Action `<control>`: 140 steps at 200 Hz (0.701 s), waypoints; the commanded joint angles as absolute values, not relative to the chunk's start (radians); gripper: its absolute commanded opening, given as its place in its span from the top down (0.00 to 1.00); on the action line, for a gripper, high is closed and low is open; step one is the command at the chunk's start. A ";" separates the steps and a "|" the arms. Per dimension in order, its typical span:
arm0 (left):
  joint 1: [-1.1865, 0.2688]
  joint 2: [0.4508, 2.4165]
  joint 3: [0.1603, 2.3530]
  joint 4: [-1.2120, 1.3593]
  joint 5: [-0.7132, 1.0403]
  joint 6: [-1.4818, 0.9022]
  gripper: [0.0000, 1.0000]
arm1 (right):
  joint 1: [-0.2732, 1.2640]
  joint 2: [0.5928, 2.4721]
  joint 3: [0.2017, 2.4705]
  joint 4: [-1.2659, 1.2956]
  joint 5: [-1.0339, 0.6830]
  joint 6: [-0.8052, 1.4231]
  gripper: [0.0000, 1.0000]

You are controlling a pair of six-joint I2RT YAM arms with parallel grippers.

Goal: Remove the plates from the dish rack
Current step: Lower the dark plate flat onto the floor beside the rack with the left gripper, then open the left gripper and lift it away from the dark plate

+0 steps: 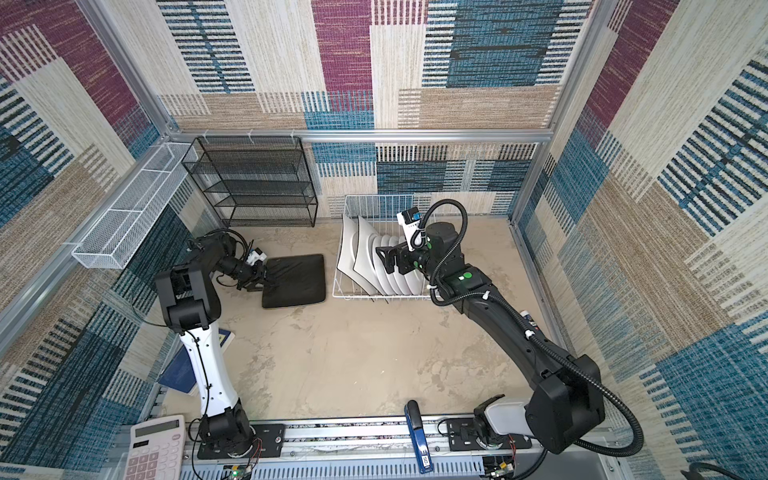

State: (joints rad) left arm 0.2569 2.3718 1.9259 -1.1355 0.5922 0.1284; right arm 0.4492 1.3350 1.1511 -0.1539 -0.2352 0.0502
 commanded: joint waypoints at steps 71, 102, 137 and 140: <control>0.258 2.338 1.912 -1.088 0.473 0.042 0.47 | 0.451 1.304 1.131 -0.121 -0.212 0.038 0.01; 0.258 2.303 1.910 -1.084 0.453 0.017 0.44 | 0.450 1.305 1.131 -0.120 -0.211 0.041 0.01; 0.256 2.234 1.874 -1.056 0.459 -0.013 0.42 | 0.450 1.307 1.134 -0.121 -0.208 0.044 0.01; 0.256 2.227 1.871 -1.054 0.461 -0.015 0.42 | 0.449 1.307 1.133 -0.123 -0.208 0.044 0.01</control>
